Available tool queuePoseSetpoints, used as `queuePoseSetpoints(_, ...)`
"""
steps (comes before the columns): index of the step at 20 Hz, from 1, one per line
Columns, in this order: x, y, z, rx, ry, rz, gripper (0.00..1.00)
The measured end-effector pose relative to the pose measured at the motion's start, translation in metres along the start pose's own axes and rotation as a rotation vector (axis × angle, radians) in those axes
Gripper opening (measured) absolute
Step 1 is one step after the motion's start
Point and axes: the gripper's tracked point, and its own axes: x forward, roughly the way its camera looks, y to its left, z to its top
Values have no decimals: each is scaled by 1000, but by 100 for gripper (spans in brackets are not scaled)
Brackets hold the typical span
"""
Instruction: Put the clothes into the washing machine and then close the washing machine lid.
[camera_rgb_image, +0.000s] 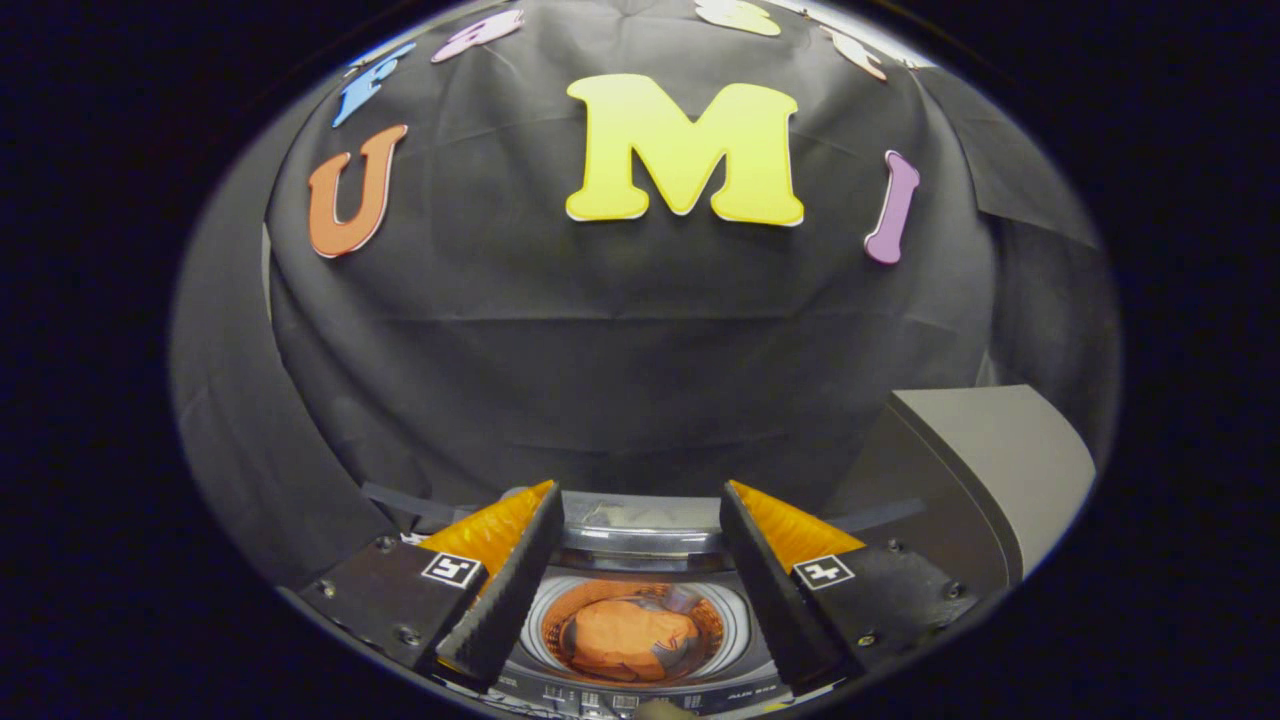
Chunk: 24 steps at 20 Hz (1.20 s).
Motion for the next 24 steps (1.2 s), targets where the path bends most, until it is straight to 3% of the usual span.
queuePoseSetpoints(6,-11,2,-26,-25,21,11,98)
queuePoseSetpoints(15,-14,-7,-117,-60,243,4,98)
queuePoseSetpoints(24,-35,-8,-100,-54,222,28,98)
